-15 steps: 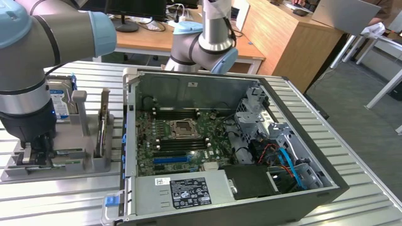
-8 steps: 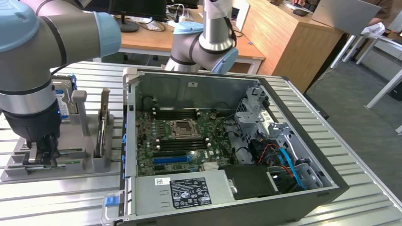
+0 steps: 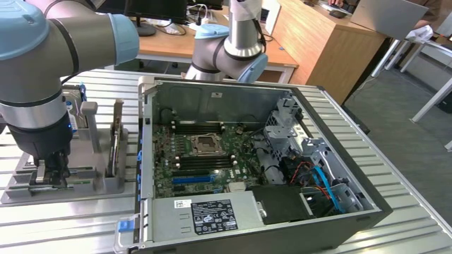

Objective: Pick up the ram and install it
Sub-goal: 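Pick up the ram and move it above insertion slot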

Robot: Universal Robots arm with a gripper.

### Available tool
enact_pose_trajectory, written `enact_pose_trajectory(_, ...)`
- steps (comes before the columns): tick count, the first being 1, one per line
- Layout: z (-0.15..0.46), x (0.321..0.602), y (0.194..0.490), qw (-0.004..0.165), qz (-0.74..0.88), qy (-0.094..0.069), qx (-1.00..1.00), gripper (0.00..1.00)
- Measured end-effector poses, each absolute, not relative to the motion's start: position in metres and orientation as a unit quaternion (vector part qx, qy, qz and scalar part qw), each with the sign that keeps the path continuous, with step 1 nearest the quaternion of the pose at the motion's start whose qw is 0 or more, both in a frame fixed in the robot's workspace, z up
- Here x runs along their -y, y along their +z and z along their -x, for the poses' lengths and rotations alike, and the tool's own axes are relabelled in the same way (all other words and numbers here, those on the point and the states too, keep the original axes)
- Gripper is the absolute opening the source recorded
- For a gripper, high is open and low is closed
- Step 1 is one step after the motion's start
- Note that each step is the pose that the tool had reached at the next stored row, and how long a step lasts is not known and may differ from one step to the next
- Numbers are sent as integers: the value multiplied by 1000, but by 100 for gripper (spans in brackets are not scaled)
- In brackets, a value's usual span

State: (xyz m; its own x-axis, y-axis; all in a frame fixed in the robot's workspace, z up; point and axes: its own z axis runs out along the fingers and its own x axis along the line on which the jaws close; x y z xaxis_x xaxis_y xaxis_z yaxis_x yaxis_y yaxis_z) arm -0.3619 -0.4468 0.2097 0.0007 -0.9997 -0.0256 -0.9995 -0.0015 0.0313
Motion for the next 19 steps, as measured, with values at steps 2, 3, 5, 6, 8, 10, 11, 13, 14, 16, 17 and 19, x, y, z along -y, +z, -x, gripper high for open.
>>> enact_pose_trajectory(2,362,447,209,2,-707,-20,707,30)
enact_pose_trajectory(3,362,447,208,2,-707,-20,707,30)
enact_pose_trajectory(5,362,447,207,2,-707,-20,707,30)
enact_pose_trajectory(6,362,447,206,2,-707,-20,707,30)
enact_pose_trajectory(8,362,447,204,2,-707,-20,707,30)
enact_pose_trajectory(10,362,447,203,2,-707,-20,707,30)
enact_pose_trajectory(11,362,447,202,2,-707,-20,707,30)
enact_pose_trajectory(13,362,447,201,2,-707,-20,707,30)
enact_pose_trajectory(14,362,447,201,2,-707,-20,707,30)
enact_pose_trajectory(16,362,447,200,2,-707,-20,707,30)
enact_pose_trajectory(17,362,447,199,2,-707,-20,707,30)
enact_pose_trajectory(19,362,447,199,2,-707,-20,707,30)
